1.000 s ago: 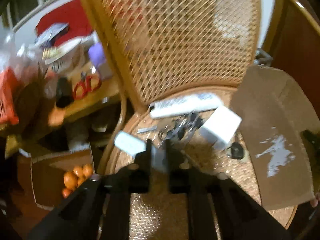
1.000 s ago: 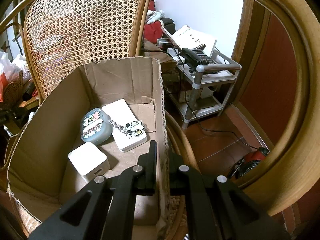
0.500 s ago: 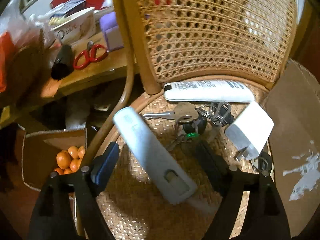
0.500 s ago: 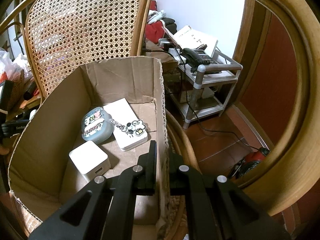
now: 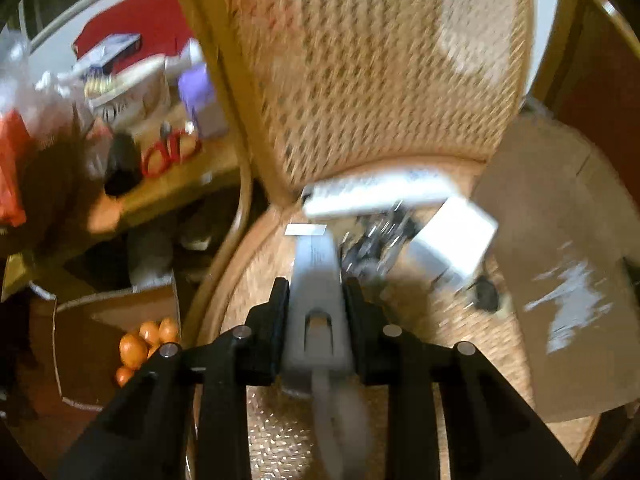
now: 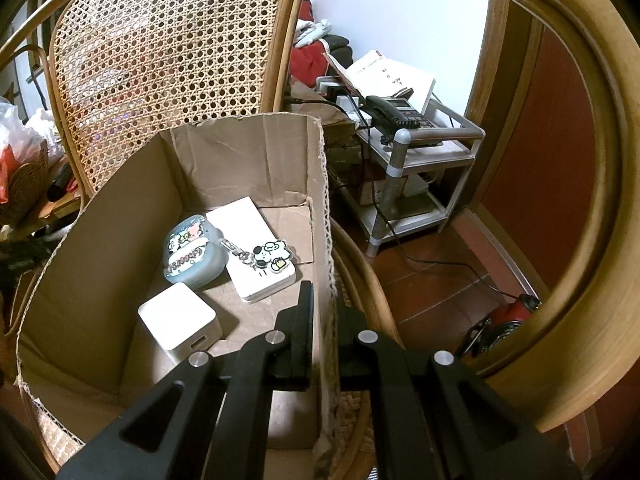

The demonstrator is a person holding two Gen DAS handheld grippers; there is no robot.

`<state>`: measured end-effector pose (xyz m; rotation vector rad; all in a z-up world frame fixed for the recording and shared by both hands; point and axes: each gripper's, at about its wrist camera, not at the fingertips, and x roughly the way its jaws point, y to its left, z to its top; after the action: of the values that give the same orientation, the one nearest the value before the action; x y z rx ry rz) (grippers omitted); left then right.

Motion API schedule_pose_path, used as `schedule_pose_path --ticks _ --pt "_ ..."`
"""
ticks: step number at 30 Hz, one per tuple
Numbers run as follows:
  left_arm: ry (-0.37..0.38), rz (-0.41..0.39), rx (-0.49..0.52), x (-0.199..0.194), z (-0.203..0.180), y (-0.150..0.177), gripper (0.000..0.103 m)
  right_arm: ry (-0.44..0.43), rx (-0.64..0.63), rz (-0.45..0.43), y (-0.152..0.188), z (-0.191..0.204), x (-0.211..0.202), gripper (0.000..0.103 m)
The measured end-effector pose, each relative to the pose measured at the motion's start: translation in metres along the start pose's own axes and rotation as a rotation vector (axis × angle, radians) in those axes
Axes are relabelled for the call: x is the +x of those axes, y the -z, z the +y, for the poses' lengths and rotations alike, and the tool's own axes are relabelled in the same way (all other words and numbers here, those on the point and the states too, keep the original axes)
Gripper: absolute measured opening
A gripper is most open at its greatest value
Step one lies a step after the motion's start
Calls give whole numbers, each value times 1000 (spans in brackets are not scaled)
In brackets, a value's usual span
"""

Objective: Organize rigid objects
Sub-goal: 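Lift the cylindrical device into the box and open the left gripper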

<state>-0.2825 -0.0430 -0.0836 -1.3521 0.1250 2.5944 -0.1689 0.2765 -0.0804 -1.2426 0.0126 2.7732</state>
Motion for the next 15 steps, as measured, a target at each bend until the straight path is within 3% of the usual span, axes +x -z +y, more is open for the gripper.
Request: schedule_pose_path --ticks 11,15 --pt "221 -181 52 -71 -54 -34 25 8 3 -2 0 0 0 8" --pt "291 -279 126 -111 -89 -40 25 10 2 -6 0 0 0 8"
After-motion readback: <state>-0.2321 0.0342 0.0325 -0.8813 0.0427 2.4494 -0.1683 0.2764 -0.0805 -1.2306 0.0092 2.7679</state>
